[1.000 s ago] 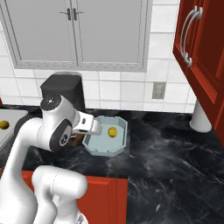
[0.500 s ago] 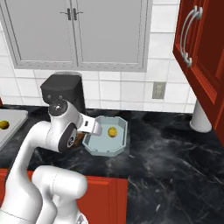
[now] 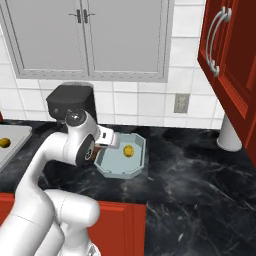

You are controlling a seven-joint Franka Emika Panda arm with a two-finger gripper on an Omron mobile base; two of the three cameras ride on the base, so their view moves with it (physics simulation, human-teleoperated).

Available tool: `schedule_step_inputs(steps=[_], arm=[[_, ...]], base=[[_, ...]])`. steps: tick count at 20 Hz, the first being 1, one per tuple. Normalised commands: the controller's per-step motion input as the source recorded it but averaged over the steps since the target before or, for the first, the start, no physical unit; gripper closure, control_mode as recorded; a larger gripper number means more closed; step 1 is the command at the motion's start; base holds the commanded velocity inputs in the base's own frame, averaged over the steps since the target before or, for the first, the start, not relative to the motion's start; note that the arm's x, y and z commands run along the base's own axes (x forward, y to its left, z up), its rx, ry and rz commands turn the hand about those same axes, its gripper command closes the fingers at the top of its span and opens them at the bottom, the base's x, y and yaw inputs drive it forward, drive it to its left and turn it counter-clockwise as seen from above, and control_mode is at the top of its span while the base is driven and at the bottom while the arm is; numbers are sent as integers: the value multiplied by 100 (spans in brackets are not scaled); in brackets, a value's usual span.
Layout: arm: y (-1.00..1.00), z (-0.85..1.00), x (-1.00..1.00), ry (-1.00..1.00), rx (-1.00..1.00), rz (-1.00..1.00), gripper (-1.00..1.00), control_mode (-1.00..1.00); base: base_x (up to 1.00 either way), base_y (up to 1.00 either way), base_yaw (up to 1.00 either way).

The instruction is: Place one lemon and one chicken drumstick in each tupperware on the nearby counter, to pack two identical lunches.

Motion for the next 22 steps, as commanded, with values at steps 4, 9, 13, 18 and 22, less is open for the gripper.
schedule_step_inputs(steps=[4, 9, 13, 18, 22], arm=[[0, -26, 39, 5, 0, 14, 100, -100], [0, -23, 41, 16, 0, 9, 100, -100], [0, -30, 46, 18, 0, 4, 100, -100], [0, -21, 37, 4, 0, 3, 100, -100], [-2, -29, 31, 0, 0, 3, 100, -100]], base=[[0, 0, 0], [0, 0, 0], [0, 0, 0], [0, 0, 0], [0, 0, 0]])
